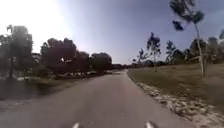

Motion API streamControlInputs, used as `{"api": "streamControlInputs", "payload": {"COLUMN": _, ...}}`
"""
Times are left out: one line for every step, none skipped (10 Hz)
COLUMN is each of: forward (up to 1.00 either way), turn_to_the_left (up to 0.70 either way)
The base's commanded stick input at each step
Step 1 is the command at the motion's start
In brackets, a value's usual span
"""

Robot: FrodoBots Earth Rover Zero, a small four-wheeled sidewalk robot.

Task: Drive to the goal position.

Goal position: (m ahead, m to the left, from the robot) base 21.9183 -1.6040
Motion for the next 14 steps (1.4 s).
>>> {"api": "streamControlInputs", "payload": {"forward": 1.0, "turn_to_the_left": 0.0}}
{"api": "streamControlInputs", "payload": {"forward": 1.0, "turn_to_the_left": 0.0}}
{"api": "streamControlInputs", "payload": {"forward": 1.0, "turn_to_the_left": 0.0}}
{"api": "streamControlInputs", "payload": {"forward": 1.0, "turn_to_the_left": 0.0}}
{"api": "streamControlInputs", "payload": {"forward": 1.0, "turn_to_the_left": 0.0}}
{"api": "streamControlInputs", "payload": {"forward": 1.0, "turn_to_the_left": 0.0}}
{"api": "streamControlInputs", "payload": {"forward": 1.0, "turn_to_the_left": 0.0}}
{"api": "streamControlInputs", "payload": {"forward": 1.0, "turn_to_the_left": 0.0}}
{"api": "streamControlInputs", "payload": {"forward": 1.0, "turn_to_the_left": 0.0}}
{"api": "streamControlInputs", "payload": {"forward": 1.0, "turn_to_the_left": 0.0}}
{"api": "streamControlInputs", "payload": {"forward": 1.0, "turn_to_the_left": 0.0}}
{"api": "streamControlInputs", "payload": {"forward": 1.0, "turn_to_the_left": 0.0}}
{"api": "streamControlInputs", "payload": {"forward": 0.99, "turn_to_the_left": 0.0}}
{"api": "streamControlInputs", "payload": {"forward": 0.99, "turn_to_the_left": 0.0}}
